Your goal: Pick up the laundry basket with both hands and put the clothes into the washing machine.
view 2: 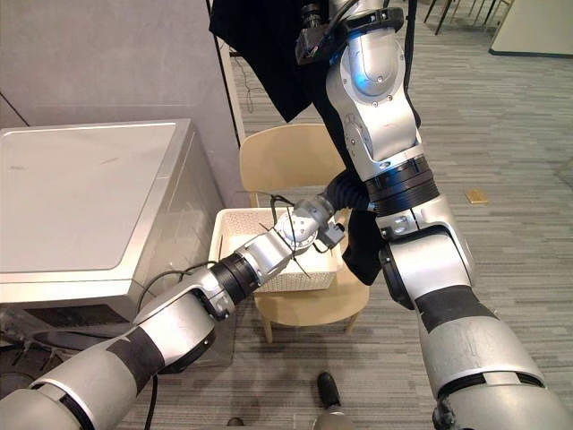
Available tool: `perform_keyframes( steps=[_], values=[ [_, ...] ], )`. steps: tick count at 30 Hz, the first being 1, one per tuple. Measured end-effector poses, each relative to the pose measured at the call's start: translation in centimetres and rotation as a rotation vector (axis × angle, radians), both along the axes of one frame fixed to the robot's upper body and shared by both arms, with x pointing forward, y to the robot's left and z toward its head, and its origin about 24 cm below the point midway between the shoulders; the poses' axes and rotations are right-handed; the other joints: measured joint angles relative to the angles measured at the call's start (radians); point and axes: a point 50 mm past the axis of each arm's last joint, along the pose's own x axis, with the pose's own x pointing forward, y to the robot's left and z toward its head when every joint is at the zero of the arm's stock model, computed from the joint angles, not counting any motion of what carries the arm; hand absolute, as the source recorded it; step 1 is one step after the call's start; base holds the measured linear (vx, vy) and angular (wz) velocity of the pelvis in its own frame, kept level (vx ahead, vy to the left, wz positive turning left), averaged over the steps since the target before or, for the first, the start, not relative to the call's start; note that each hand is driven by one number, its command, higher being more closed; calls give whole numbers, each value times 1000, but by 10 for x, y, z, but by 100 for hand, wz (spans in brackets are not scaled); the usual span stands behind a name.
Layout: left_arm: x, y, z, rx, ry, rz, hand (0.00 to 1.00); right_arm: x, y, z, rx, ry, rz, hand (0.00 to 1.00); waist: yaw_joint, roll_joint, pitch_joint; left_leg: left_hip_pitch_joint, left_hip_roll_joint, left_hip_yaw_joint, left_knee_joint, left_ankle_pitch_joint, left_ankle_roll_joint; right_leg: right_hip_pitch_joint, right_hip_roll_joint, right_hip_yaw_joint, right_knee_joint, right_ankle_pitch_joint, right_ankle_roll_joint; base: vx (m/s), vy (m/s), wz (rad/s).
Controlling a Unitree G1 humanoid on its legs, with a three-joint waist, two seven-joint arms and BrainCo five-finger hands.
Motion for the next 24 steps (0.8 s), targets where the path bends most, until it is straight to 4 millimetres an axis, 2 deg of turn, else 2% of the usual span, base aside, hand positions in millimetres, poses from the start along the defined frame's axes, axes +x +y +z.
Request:
perform_keyframes(
  steps=[3, 4, 11, 15, 24],
  values=[
    [5, 6, 8, -44, 1, 36, 0, 0, 0, 1, 3, -2, 1, 100, 1, 13, 0, 0, -1, 4, 16, -17, 2, 0, 0, 8, 2, 0, 0, -8, 0, -8],
    [8, 9, 9, -52, 3, 47, 100, -1, -2, 2, 12, -5, 0, 100, 1, 15, 0, 0, -1, 4, 19, -19, 2, 0, 0, 9, 2, 0, 0, -8, -4, -4],
    [16, 21, 14, -80, 6, 88, 100, -3, -17, 3, 80, -16, -11, 100, 2, 16, 0, -3, -1, -5, 19, -18, 0, 2, 0, 4, 1, 0, 0, 0, -3, 1],
    [19, 26, 16, -97, 9, 104, 100, -2, -19, -3, 81, -5, -14, 100, 2, 16, 0, -4, -1, -8, 19, -15, 5, 2, 0, 2, 1, 0, 0, 0, -3, 1],
    [25, 40, 25, -159, 2, 163, 100, -4, -23, -2, 89, -14, -17, 100, 2, 16, 0, -5, -1, -10, 20, -14, 5, 2, 0, 2, 1, 0, 0, 0, 0, 0]
  ],
)
